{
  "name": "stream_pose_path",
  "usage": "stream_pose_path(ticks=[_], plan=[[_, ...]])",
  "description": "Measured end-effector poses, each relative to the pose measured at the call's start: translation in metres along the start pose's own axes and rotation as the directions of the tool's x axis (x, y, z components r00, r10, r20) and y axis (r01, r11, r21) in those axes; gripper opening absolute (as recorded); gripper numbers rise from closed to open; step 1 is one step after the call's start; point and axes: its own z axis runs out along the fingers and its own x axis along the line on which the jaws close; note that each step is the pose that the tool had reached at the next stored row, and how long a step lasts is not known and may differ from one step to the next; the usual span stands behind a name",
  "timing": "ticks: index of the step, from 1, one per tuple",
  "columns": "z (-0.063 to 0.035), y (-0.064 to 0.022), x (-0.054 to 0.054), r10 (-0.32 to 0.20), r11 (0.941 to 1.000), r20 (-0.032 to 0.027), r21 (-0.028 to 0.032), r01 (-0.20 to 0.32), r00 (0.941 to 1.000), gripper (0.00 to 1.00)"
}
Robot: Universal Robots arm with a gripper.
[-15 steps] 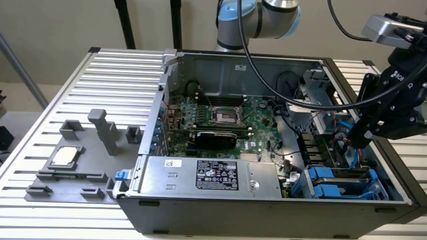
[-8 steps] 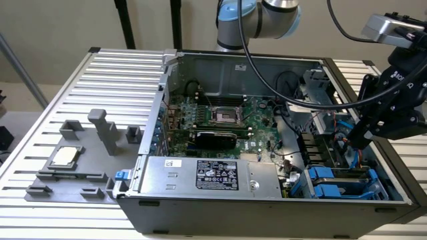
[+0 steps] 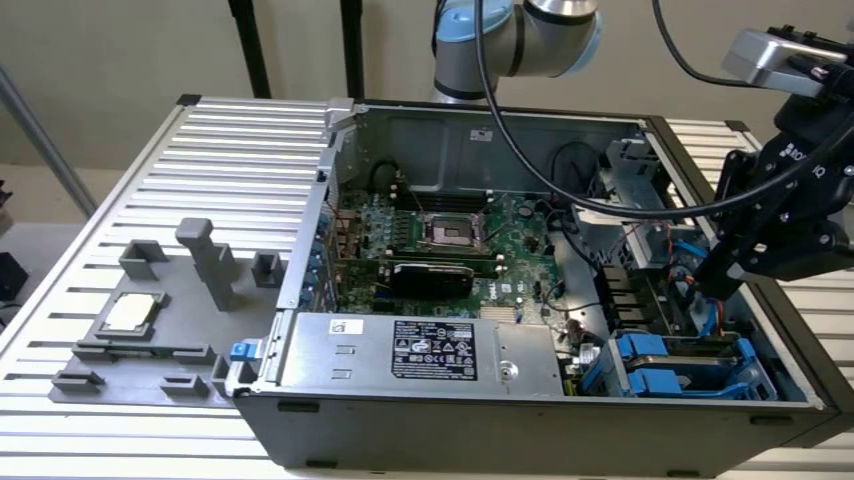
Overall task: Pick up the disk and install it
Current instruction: 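Insert the second disk wire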
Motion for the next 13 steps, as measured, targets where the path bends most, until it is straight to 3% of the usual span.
stream_pose_path(ticks=[10,11,13], plan=[[0.0013,-0.0001,0.0013,0.0,1.0,0.0,0.0,0.0,1.0,0.23],[0.0012,0.0,0.0013,0.0,1.0,-0.0002,0.0,0.0,1.0,0.29],[-0.0003,0.0002,0.0016,0.0,1.0,-0.0009,0.0001,0.0,1.0,0.29]])
